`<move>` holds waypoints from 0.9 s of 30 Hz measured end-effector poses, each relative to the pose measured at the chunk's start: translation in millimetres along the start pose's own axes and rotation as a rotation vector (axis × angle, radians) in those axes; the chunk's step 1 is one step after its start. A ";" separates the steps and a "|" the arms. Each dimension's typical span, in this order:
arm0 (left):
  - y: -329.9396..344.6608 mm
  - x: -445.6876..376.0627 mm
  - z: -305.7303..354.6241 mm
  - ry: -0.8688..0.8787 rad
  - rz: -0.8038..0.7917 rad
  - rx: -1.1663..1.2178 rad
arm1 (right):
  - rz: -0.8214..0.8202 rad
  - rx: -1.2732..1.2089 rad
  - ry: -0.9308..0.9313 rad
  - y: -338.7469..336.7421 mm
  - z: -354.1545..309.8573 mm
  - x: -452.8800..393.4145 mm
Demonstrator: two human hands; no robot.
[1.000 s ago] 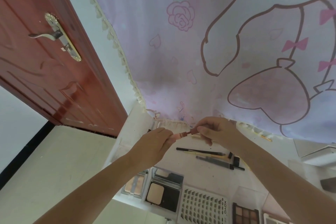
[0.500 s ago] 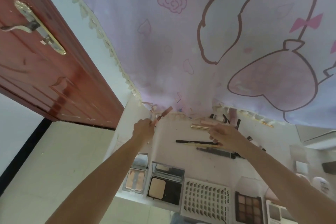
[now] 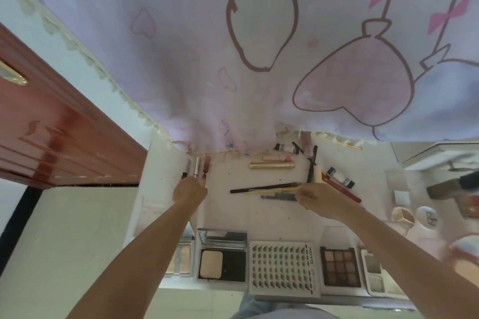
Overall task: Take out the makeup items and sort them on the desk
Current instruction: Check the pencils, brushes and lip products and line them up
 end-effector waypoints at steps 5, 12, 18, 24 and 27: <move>0.0 1.9 -0.8 -0.015 0.025 0.008 | 0.044 0.289 -0.016 10.0 -17.7 -20.0; -0.3 6.8 0.6 0.023 0.003 -0.051 | 0.194 0.535 0.010 12.8 -25.0 -36.7; 2.8 16.5 5.9 0.126 -0.001 -0.151 | 0.211 0.588 -0.002 9.4 -17.7 -48.9; 4.9 25.0 37.4 0.296 -0.005 -0.190 | 0.153 0.610 -0.004 7.9 -18.9 -62.5; 8.8 29.9 48.4 0.339 -0.044 -0.208 | 0.158 0.648 -0.050 5.3 -24.0 -64.4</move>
Point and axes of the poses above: each hand's wrist, its own x-axis away from the middle knuckle, its own y-axis out of the palm, z = x × y, the point moved 7 cm from there along -x, towards the middle knuckle, and after that the axes turned 9 degrees about y, right-handed, at the moved point
